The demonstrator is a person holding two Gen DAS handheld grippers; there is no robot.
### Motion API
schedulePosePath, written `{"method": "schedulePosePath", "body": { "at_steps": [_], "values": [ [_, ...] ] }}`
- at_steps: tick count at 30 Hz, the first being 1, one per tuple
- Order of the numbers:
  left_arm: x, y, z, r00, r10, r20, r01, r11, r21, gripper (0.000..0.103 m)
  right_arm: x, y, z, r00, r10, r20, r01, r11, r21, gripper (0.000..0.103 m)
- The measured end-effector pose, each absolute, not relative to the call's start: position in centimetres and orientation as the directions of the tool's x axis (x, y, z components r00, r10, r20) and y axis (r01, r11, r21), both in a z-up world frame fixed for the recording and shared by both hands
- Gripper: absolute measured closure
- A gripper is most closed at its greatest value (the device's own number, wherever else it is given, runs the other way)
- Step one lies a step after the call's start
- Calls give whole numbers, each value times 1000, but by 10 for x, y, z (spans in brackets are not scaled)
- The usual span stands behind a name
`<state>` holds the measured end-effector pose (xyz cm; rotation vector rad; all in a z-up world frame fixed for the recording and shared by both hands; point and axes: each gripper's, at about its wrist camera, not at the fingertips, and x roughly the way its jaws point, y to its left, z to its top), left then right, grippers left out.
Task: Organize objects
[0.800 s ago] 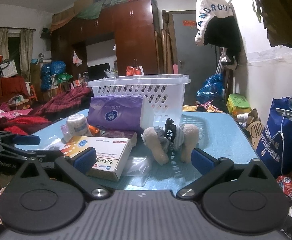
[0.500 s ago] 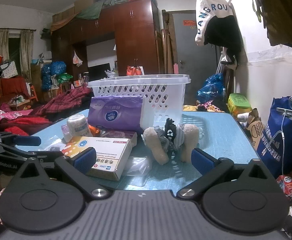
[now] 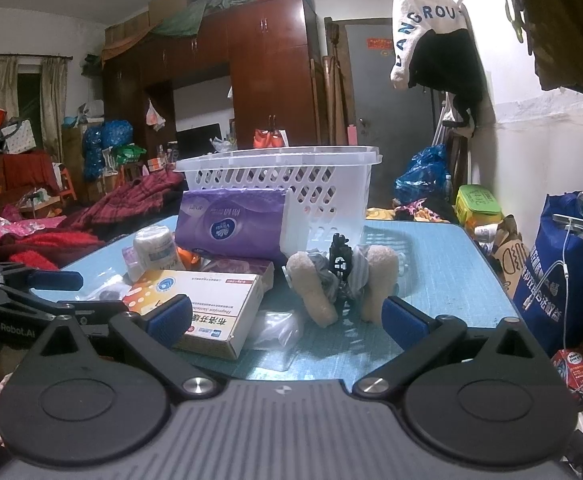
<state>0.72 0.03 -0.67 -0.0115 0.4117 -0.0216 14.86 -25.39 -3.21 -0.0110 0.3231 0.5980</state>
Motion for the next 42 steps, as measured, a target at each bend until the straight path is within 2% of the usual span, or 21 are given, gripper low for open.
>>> {"method": "schedulePosePath", "body": {
  "at_steps": [42],
  "values": [
    [8, -3, -11, 912, -36, -409, 32, 999, -16, 0, 148, -252, -33, 775, 551, -309, -557, 827, 78, 0]
  ]
}}
